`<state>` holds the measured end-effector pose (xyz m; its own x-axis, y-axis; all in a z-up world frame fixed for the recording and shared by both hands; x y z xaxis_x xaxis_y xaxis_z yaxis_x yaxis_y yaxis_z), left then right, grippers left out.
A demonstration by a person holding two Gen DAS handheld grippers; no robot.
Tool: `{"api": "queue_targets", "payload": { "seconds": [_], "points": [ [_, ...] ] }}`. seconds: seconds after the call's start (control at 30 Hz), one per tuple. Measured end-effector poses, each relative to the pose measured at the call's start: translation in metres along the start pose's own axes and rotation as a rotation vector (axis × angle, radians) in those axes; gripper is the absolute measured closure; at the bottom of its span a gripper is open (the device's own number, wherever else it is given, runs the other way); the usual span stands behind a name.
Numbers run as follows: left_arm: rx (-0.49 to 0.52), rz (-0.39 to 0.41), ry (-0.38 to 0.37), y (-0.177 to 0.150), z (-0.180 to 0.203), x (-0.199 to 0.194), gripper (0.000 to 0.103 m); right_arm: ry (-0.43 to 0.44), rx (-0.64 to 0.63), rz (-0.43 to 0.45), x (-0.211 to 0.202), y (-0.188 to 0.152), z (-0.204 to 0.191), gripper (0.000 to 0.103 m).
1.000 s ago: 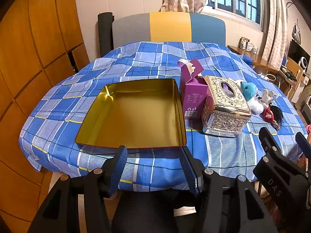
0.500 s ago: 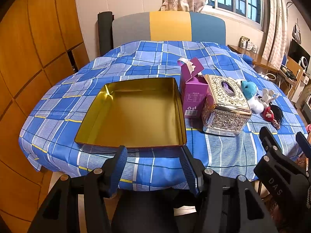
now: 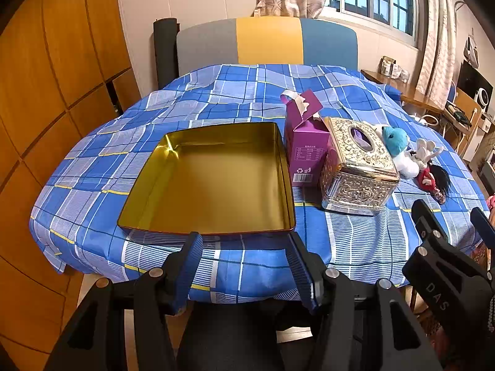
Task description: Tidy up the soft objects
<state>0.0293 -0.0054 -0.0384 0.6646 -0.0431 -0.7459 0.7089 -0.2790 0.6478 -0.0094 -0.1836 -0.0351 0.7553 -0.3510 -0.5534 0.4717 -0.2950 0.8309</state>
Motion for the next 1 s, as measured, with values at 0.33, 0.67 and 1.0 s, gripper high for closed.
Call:
{"api": "queue_targets", "payload": {
  "seconds": [0.33, 0.67, 1.0],
  "points": [
    [0.002, -0.007, 0.001, -0.001, 0.000, 0.001, 0.047, 0.005, 0.000, -0.005, 0.001, -0.001, -0.002, 0.000],
    [0.005, -0.018, 0.008, -0.001, -0.002, 0.004, 0.047, -0.003, 0.000, 0.002, 0.001, 0.000, -0.001, 0.000],
    [-0.021, -0.094, -0.008, 0.002, -0.004, 0.024, 0.047, -0.052, 0.049, -0.016, 0.015, 0.019, 0.029, 0.000]
  ]
}}
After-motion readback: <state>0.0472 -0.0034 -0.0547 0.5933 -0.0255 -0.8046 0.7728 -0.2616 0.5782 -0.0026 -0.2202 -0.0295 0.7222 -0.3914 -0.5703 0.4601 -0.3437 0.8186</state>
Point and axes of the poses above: each gripper's, at about its wrist camera, not at the fingertips, and x roughly the way its jaws point, z to its right, y to its top, the point moved 5 cm from there along x, roughly the way its jaws point, and after that the axes turned 8 degrees about x, right-handed, at the moved point
